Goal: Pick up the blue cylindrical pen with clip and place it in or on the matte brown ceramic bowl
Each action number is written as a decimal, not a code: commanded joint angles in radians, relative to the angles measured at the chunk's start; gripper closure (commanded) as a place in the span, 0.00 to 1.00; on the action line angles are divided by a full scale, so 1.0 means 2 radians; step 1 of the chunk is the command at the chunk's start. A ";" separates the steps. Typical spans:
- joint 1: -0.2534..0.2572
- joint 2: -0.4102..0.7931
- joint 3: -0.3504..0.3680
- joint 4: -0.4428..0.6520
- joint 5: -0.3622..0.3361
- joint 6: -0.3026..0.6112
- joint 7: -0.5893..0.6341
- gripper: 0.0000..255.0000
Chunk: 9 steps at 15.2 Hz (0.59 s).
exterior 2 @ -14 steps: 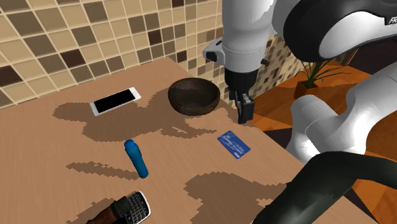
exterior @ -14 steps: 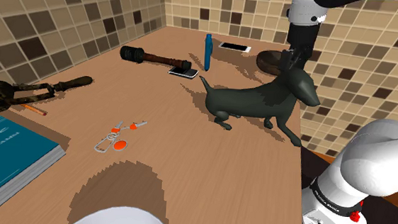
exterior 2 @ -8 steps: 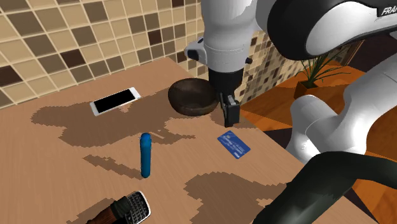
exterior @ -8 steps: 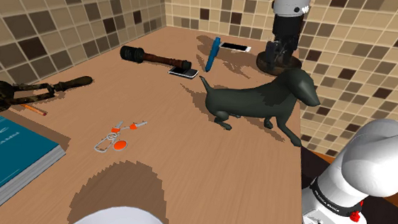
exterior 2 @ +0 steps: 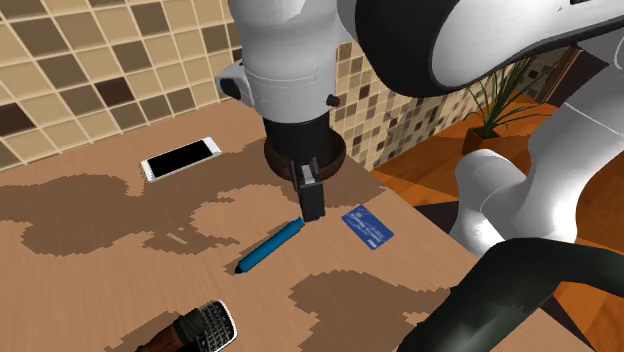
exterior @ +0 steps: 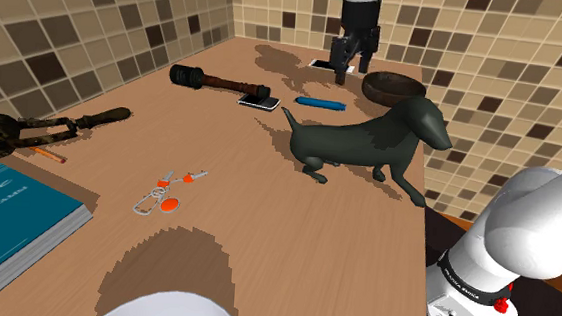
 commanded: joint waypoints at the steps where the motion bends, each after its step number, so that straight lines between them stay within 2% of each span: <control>1: 0.003 0.035 0.004 0.046 0.001 -0.006 0.002 0.00; 9: 0.019 0.180 0.027 0.245 -0.001 -0.045 0.018 0.00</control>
